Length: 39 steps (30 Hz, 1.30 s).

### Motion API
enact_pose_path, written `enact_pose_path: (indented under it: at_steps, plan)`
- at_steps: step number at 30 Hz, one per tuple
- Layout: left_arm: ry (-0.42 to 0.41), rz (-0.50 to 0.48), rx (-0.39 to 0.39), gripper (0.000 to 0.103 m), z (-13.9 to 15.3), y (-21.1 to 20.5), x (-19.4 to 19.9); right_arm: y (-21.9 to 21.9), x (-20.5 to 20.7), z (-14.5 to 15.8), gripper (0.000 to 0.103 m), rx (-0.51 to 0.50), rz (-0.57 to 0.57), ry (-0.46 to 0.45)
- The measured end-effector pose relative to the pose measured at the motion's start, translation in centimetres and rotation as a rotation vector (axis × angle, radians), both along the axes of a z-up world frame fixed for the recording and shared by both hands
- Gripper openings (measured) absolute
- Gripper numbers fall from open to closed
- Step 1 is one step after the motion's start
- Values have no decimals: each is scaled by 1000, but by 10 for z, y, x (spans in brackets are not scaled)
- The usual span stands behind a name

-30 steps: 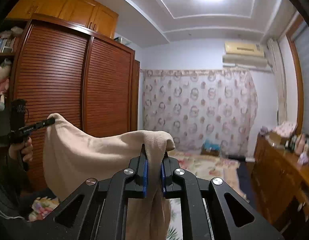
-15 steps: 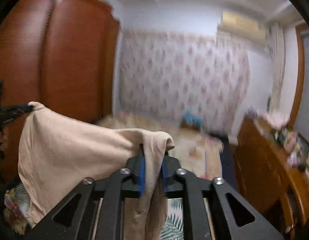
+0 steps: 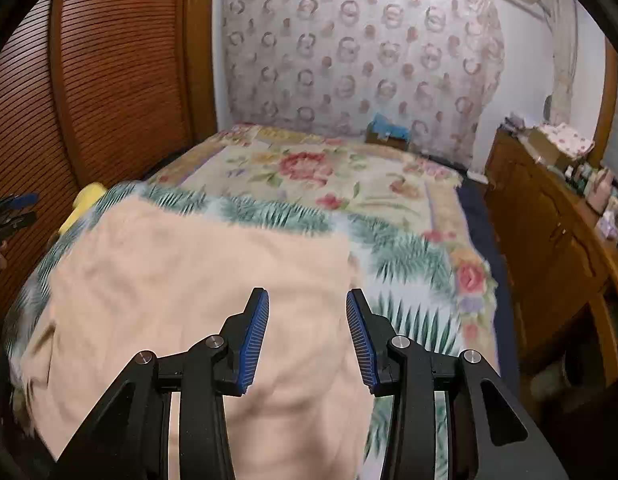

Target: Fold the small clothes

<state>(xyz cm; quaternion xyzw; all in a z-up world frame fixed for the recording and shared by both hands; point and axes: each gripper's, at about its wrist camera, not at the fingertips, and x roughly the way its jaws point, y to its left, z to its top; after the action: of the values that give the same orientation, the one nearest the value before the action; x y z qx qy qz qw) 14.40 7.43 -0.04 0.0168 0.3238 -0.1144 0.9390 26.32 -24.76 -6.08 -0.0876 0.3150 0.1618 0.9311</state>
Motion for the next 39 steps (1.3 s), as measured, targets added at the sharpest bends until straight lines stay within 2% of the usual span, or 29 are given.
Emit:
enact_pose_path:
  at_steps: [4, 8, 11, 14, 19, 20, 21, 22, 23, 24, 31, 33, 39]
  plan:
    - [30, -5, -21, 79, -16, -11, -29, -16, -32, -20, 42, 25, 15, 39]
    - [64, -16, -42, 79, -31, -24, -55, -23, -81, -36, 42, 30, 18, 67]
    - [101, -65, -75, 61, -43, -36, -73, -21, -99, -43, 42, 16, 19, 74]
    - [137, -89, -90, 49, -53, -49, -86, -14, -117, -40, 42, 0, 13, 75]
    - [181, -113, -94, 47, -67, -69, -91, -17, -123, -43, 42, 35, -2, 90]
    - [188, -110, -99, 45, -69, -70, -90, -18, -123, -44, 42, 33, -10, 94]
    - [192, -107, -101, 35, -71, -70, -90, -19, -122, -47, 42, 27, -17, 92]
    - [197, -99, -96, 28, -72, -71, -89, -20, -122, -46, 42, 21, -23, 91]
    - [197, -89, -92, 10, -73, -70, -90, -21, -123, -47, 42, 17, -29, 91]
    - [190, -72, -90, 5, -74, -67, -90, -23, -123, -47, 42, 15, -33, 93]
    - [41, 112, -163, 2, -33, -3, -129, -27, -123, -55, 42, 38, -31, 75]
    - [20, 176, -145, 2, -27, 21, -140, -26, -124, -56, 42, 38, -29, 73]
    - [51, 313, -119, 2, -36, 76, -148, -29, -124, -56, 42, 48, -26, 73]
